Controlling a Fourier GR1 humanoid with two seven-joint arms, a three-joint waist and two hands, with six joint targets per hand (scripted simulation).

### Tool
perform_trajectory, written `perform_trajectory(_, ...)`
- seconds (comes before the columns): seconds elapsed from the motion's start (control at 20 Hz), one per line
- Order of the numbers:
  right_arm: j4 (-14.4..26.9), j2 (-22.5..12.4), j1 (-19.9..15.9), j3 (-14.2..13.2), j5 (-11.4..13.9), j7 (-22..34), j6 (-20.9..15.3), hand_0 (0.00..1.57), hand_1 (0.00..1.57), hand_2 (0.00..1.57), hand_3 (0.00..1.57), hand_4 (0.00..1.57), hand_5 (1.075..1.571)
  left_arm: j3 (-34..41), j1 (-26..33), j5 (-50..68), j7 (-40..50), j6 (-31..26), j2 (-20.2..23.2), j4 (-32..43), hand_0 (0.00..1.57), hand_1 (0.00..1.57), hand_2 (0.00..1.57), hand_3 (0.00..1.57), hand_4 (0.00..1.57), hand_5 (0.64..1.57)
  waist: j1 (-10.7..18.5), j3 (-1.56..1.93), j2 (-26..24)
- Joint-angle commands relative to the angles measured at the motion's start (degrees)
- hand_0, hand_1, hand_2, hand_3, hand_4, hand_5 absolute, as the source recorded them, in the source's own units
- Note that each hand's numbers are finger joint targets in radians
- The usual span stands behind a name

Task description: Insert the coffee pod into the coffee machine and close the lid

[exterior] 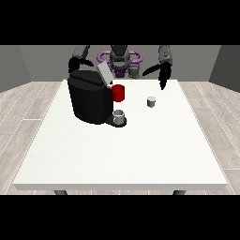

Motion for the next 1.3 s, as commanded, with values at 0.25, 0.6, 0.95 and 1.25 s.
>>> perform_trajectory(0.25, 0.64, 0.18, -4.02, 1.82, 1.29, 0.97, -0.34, 0.00, 0.00, 0.00, 0.00, 0.48, 1.571, 0.47, -9.07, -10.44, -0.66, 3.37, 6.28, 12.11, 0.00, 0.00, 0.00, 0.00, 0.00, 1.571, -4.56, -0.01, 6.92)
perform_trajectory(0.6, 2.52, 1.57, -6.81, 1.18, 2.94, -1.09, -3.53, 0.00, 0.00, 0.00, 0.00, 0.52, 1.571, 1.82, -15.19, -13.01, -3.56, 1.91, 9.21, 23.25, 0.00, 0.00, 0.00, 0.00, 0.00, 1.571, -4.99, -0.01, 11.68)
perform_trajectory(0.95, 7.06, -1.39, -11.15, -0.87, 2.48, -4.15, -0.92, 0.00, 0.00, 0.00, 0.00, 0.26, 1.571, 0.32, -20.42, -16.91, -3.95, 0.16, 10.79, 29.57, 0.00, 0.00, 0.00, 0.00, 0.00, 1.571, -4.54, 0.00, 14.72)
perform_trajectory(1.25, 9.21, 0.02, -9.31, -1.70, 2.52, -2.59, -3.55, 0.00, 0.00, 0.00, 0.00, 0.38, 1.571, -1.48, -21.26, -20.72, -3.17, -0.98, 10.21, 34.96, 0.00, 0.00, 0.00, 0.00, 0.00, 1.571, -4.38, 0.00, 10.78)
